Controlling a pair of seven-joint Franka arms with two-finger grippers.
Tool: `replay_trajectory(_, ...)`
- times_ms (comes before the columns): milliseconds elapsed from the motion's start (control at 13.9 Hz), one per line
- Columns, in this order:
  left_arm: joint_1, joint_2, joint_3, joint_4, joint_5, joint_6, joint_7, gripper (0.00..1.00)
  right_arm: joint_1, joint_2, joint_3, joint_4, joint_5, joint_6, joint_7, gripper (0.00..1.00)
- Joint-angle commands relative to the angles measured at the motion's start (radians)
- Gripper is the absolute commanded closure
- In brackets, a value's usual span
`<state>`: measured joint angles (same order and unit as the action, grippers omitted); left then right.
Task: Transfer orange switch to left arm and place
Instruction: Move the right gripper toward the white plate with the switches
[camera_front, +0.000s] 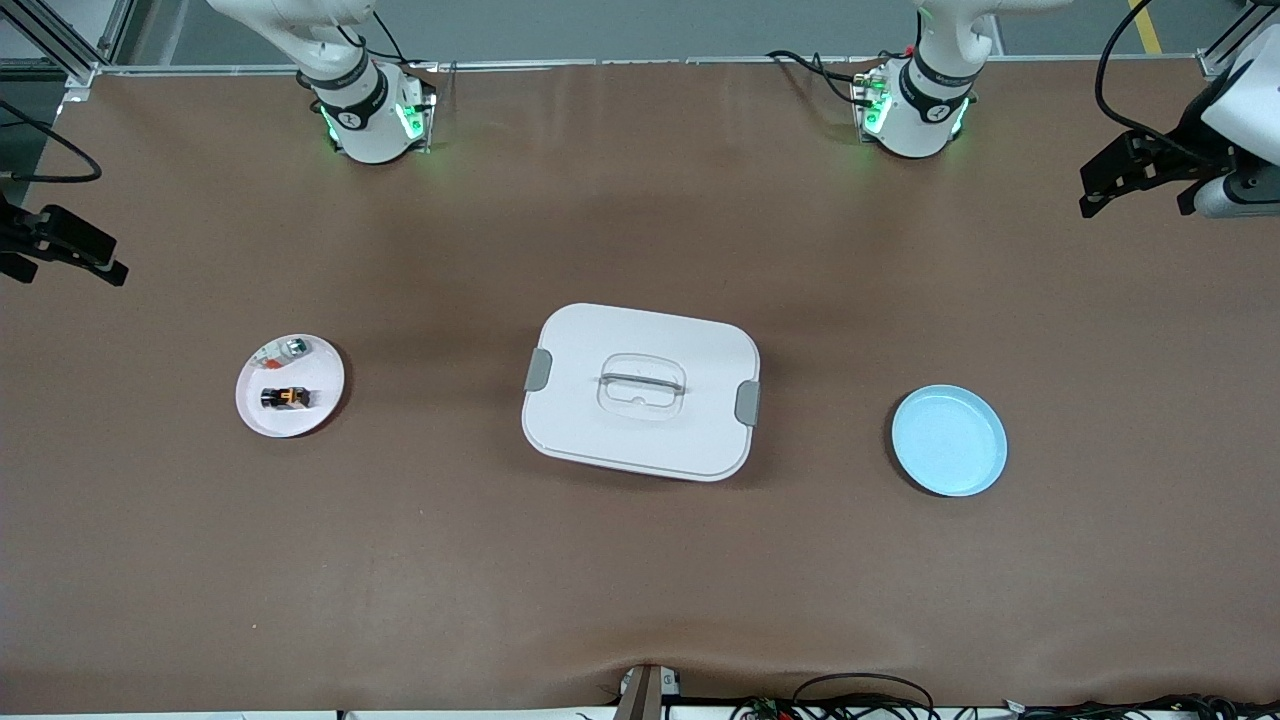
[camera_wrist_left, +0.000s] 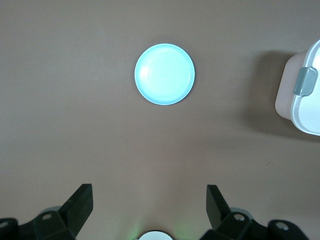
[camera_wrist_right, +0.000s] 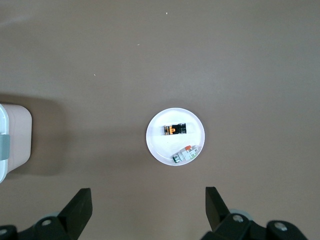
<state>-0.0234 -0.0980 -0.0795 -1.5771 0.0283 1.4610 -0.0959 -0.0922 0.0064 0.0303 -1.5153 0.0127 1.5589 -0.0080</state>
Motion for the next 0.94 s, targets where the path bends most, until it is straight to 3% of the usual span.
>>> replay_trajectory(0,0.003,0.011,-0.006,0.028,0.001,-0.024,0.001,0.00,-0.009,-0.008,0.010,-0.003,-0.011,-0.002,0.011,0.00)
replay_trajectory(576,0.006,0.023,-0.005,0.029,-0.007,-0.022,-0.012,0.00,-0.007,-0.003,0.010,-0.019,-0.011,-0.003,0.006,0.00)
replay_trajectory(863,0.010,0.021,-0.005,0.025,-0.005,-0.022,-0.012,0.00,-0.007,-0.002,0.010,-0.078,-0.039,0.018,0.005,0.00)
